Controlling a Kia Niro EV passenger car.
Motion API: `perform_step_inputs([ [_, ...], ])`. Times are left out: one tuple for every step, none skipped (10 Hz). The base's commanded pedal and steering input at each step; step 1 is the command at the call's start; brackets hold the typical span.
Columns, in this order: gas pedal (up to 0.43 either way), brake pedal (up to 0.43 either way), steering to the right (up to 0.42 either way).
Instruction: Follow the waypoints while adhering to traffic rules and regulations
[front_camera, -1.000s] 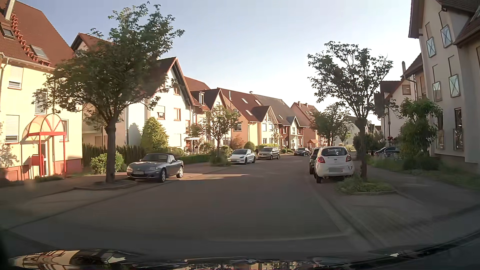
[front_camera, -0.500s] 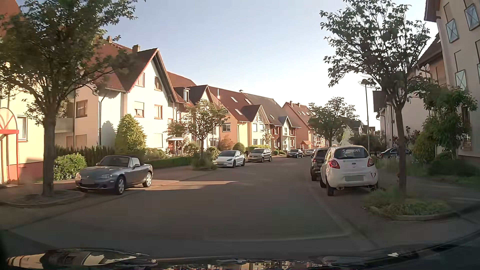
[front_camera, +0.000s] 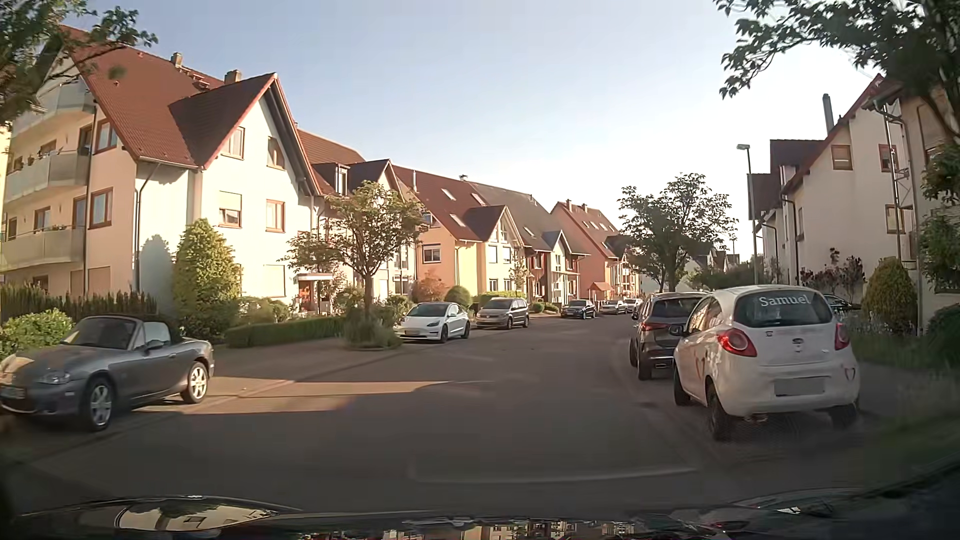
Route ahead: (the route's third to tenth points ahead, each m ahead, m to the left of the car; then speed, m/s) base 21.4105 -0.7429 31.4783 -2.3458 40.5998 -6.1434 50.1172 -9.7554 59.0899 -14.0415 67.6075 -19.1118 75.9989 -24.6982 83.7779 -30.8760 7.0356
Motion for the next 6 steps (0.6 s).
perform_step_inputs([
  [0.000,0.000,0.038],
  [0.000,0.000,0.040],
  [0.008,0.000,0.041],
  [0.008,0.000,0.043],
  [0.008,0.000,0.043],
  [0.008,0.000,0.044],
])
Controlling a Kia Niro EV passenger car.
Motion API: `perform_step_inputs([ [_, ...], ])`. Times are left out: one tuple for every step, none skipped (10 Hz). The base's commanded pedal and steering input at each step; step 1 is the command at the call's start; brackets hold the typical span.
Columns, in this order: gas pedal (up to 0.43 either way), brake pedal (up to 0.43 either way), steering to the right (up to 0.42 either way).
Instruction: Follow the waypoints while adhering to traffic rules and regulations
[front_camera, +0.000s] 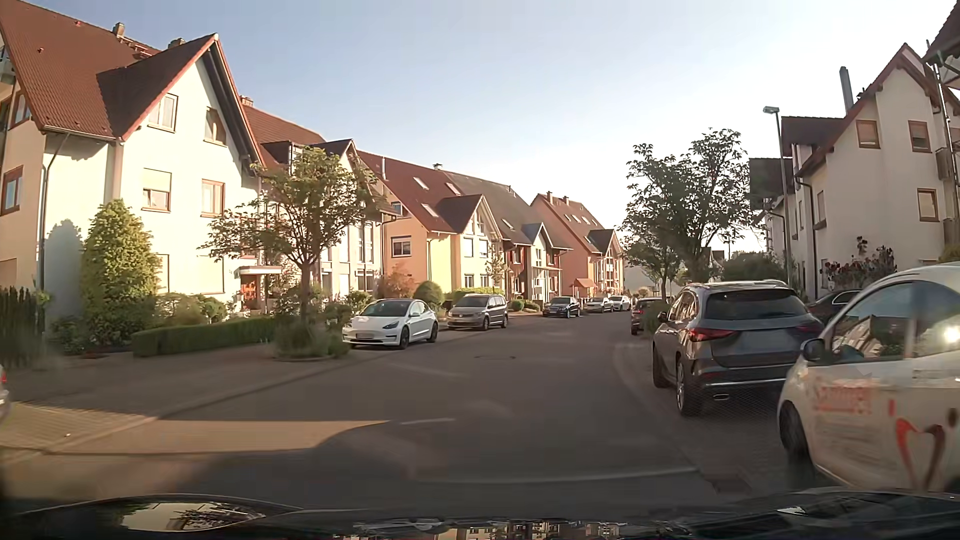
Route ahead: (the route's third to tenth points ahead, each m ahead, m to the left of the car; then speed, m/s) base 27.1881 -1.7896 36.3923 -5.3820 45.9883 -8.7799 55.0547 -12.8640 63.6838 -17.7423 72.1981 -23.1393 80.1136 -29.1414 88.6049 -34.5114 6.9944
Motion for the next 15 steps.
perform_step_inputs([
  [0.008,0.000,0.045],
  [0.008,0.000,0.045],
  [0.008,0.000,0.046],
  [0.008,0.000,0.046],
  [0.008,0.000,0.046],
  [0.008,0.000,0.046],
  [0.008,0.000,0.046],
  [0.008,0.000,0.046],
  [0.008,0.000,0.046],
  [0.008,0.000,0.045],
  [0.008,0.000,0.044],
  [0.008,0.000,0.044],
  [0.008,0.000,0.044],
  [0.008,0.000,0.043],
  [0.008,0.000,0.042],
])
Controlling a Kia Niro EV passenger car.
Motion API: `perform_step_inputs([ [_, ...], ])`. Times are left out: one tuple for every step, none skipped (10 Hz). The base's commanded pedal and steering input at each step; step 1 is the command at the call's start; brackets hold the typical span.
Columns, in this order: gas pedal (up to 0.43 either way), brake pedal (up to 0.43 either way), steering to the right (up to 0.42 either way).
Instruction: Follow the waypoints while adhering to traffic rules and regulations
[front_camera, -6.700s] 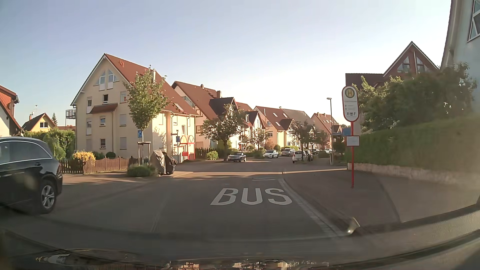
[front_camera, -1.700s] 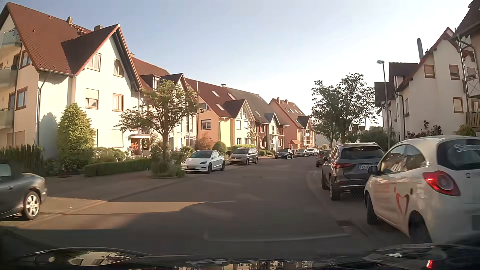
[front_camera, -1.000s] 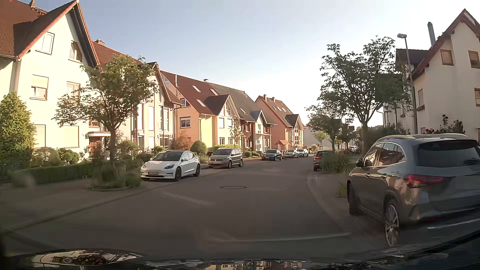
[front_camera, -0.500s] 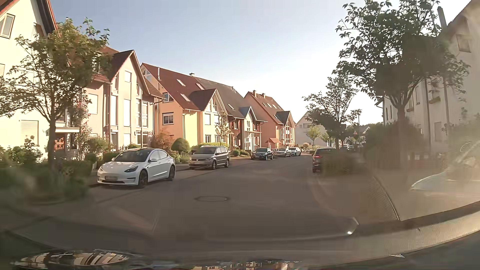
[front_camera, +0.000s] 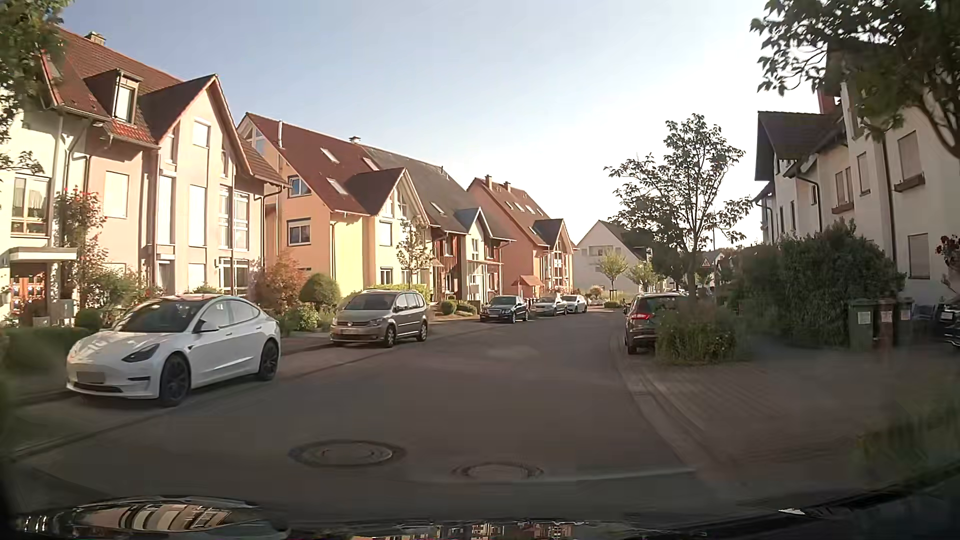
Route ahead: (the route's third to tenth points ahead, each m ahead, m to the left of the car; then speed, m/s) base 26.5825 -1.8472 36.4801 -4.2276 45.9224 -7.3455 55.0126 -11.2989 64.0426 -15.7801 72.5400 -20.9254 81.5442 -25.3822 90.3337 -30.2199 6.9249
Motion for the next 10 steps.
perform_step_inputs([
  [0.008,0.000,0.042],
  [0.008,0.000,0.042],
  [0.008,0.000,0.042],
  [0.020,0.000,0.043],
  [0.020,0.000,0.043],
  [0.020,0.000,0.042],
  [0.020,0.000,0.042],
  [0.020,0.000,0.043],
  [0.020,0.000,0.042],
  [0.028,0.000,0.042],
])
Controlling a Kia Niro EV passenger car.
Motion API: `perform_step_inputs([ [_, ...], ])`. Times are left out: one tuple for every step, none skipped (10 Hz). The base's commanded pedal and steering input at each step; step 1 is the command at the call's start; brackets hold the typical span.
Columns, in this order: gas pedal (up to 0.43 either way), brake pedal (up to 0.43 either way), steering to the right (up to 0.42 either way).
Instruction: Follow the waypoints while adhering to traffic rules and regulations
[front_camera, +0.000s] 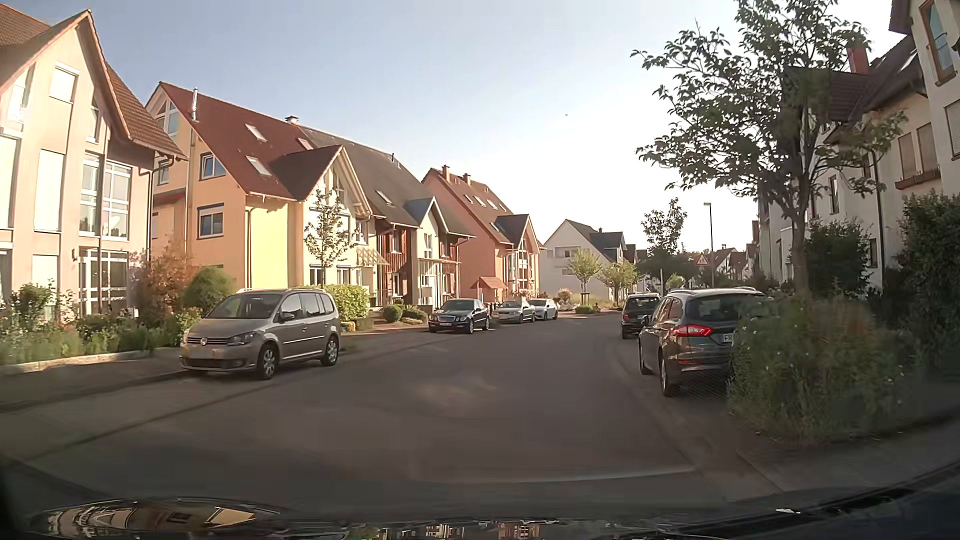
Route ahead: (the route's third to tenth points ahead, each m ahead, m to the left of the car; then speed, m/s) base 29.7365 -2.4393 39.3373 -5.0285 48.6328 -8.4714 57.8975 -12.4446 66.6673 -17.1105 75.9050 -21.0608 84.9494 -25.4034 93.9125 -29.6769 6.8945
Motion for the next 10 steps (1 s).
perform_step_inputs([
  [0.028,0.000,0.043],
  [0.028,0.000,0.042],
  [0.028,0.000,0.043],
  [0.028,0.000,0.044],
  [0.028,0.000,0.044],
  [0.028,0.000,0.043],
  [0.028,0.000,0.043],
  [0.028,0.000,0.043],
  [0.028,0.000,0.043],
  [0.028,0.000,0.043],
])
